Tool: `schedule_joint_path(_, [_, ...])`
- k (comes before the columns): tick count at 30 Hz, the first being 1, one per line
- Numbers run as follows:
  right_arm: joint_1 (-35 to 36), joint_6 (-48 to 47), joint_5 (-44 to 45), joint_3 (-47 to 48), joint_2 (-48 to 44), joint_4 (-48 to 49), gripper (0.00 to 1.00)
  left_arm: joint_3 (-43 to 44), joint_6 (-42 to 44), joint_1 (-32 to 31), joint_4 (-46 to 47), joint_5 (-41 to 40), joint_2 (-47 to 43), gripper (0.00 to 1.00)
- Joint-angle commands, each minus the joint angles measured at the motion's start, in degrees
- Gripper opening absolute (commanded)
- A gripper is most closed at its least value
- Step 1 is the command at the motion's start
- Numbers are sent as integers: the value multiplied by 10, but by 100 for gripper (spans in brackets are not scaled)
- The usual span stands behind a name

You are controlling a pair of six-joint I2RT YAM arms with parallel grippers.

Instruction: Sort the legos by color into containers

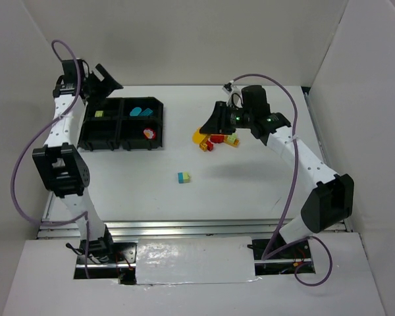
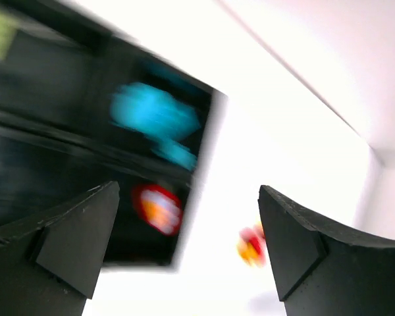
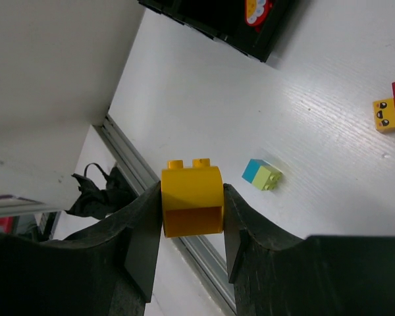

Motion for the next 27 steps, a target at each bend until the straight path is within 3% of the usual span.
schedule_joint_path(1, [-14, 23, -31, 45, 10, 20, 0, -56, 40, -64, 104, 188, -116, 99])
schedule_joint_path(7, [-15, 90, -94, 44, 11, 98, 0, -145, 135, -171, 111, 363, -222, 99])
schedule_joint_path(11, [-15, 157, -140, 7, -9, 231, 0, -240, 79, -188, 204, 483, -266, 100])
schedule_joint_path(14, [-13, 186, -156, -4, -11, 277, 0, -280, 1, -209, 319, 560, -278, 99])
schedule_joint_path(16, [-14, 200, -159, -16, -16, 296, 0, -291, -35, -222, 394, 587, -280, 99])
schedule_joint_path(20, [-14, 227, -171, -39, -31, 367, 0, -278, -25, -246, 390, 606, -262, 98])
schedule_joint_path(24, [-12, 252, -190, -46, -29, 408, 0, -276, -100, -266, 489, 615, -248, 94])
schedule_joint_path(27, [-11, 262, -188, -56, -32, 429, 0, -266, -117, -274, 506, 623, -235, 88])
